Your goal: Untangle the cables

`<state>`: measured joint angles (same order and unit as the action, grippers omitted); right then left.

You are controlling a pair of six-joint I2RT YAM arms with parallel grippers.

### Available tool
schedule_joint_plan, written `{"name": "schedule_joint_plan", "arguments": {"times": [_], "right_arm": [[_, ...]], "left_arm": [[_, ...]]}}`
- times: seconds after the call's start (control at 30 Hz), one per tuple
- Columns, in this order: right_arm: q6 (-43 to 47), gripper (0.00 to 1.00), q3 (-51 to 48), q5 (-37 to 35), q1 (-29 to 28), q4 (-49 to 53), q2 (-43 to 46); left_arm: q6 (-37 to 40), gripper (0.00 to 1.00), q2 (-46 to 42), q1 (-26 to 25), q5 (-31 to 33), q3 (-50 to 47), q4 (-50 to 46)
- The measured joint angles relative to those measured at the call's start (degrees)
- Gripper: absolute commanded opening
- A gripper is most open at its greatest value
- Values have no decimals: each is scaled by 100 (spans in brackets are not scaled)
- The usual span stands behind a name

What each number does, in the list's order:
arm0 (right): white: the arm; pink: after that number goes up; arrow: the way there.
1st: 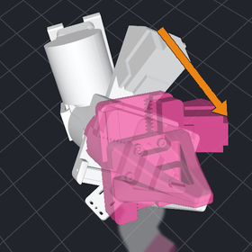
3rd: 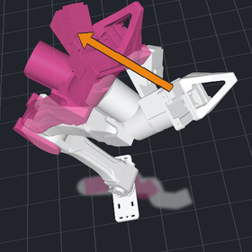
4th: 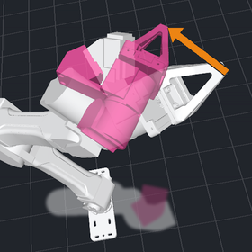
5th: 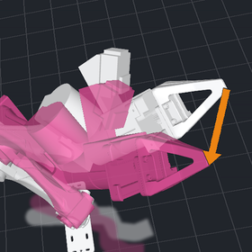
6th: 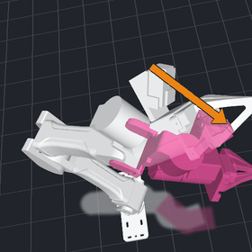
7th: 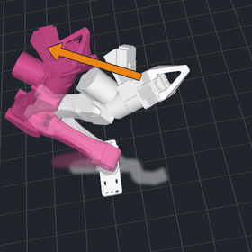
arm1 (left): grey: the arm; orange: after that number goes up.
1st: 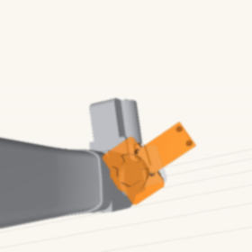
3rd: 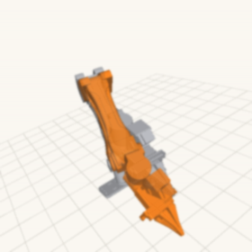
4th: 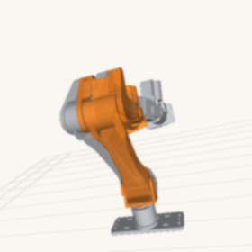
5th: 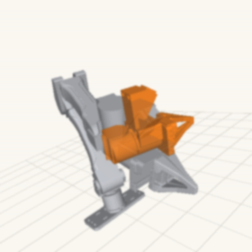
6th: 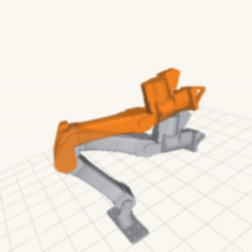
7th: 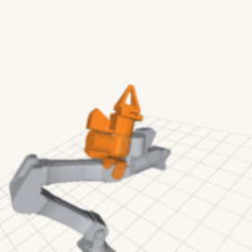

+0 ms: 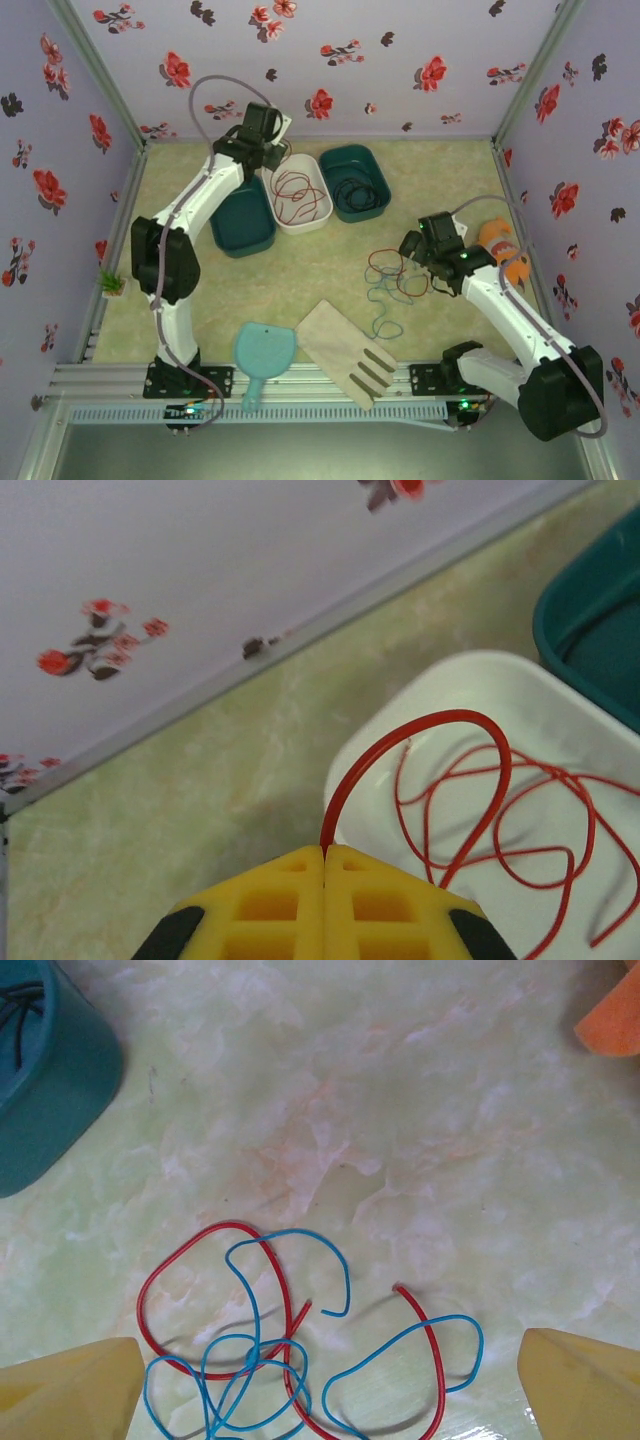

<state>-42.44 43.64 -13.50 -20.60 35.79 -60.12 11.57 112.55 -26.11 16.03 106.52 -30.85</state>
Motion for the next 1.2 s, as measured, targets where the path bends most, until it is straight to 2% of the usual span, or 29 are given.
{"name": "schedule_joint_plan", "arguments": {"times": [0.13, 0.4, 0.87, 1.2], "right_arm": [[68, 90, 48, 17, 0, 55, 59], [160, 77, 140, 42, 0, 267, 24], [195, 72, 175, 142, 0, 444, -155], [195, 71, 256, 177, 0, 481, -411]], "left_arm": [[57, 0, 260, -70, -92, 120, -201], [90, 0, 1119, -129, -470, 988, -485], [240, 0, 2549, -127, -667, 2236, -1086], [498, 32, 2946, -129, -391, 2544, -1305]]}}
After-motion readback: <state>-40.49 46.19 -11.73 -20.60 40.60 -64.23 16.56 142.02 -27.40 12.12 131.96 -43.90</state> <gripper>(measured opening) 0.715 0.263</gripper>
